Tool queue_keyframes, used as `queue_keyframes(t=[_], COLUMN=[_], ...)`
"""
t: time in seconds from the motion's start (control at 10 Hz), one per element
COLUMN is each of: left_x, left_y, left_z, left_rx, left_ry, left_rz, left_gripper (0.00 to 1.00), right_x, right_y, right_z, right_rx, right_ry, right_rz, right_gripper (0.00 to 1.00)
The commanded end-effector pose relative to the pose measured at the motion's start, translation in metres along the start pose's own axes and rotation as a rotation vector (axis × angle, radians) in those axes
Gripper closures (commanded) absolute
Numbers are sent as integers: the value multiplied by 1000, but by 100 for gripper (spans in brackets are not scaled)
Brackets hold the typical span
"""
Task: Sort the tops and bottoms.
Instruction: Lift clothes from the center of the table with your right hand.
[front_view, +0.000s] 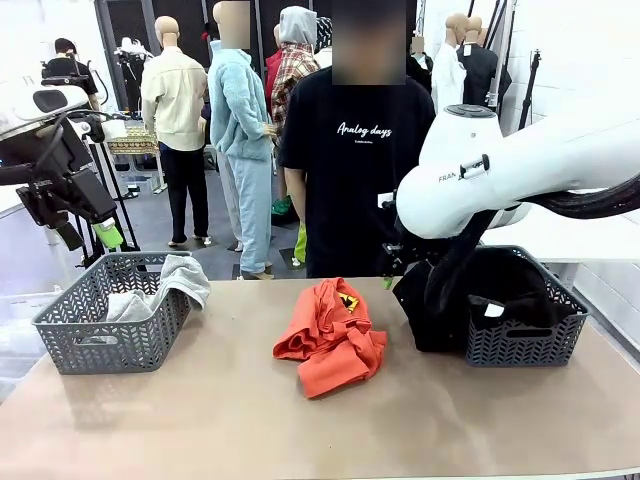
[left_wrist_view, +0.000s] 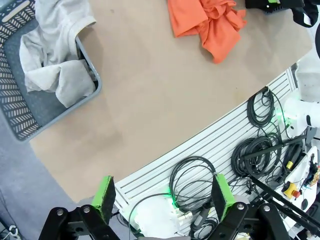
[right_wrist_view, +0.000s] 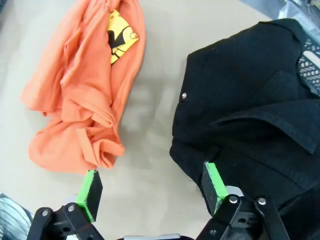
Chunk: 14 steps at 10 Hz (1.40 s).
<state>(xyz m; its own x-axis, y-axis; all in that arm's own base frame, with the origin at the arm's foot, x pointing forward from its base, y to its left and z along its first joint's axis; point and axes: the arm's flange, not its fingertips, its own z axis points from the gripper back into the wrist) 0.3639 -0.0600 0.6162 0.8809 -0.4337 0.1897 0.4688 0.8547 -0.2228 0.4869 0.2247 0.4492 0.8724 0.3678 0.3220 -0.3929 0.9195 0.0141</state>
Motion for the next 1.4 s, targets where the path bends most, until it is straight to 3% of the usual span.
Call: queue_keyframes(t=[0.0,0.1,0.3,0.8,1.1,1.3], left_x=[0,0,0,0,0,0], left_y=[1,1,1,1,1,1], left_z=[1,1,1,1,1,1], left_rx=[15,15,15,15,15,15], left_ry=[-10,-10,-10,-10,-10,-10], left_rz=[-5,-5,-5,-5,-5,-5], left_gripper=[0,0,0,0,0,0], right_x=[0,-18,6,110,142,143], right_y=[2,3,22,33,39,49], right_z=[5,6,-6,-78,-107,-130], right_rx=[-1,76,164,325,312,282], right_ry=[-8,-153,-232,-37,77,162], right_rz=[1,84,216,251,224,222], right_gripper=[0,0,0,0,0,0])
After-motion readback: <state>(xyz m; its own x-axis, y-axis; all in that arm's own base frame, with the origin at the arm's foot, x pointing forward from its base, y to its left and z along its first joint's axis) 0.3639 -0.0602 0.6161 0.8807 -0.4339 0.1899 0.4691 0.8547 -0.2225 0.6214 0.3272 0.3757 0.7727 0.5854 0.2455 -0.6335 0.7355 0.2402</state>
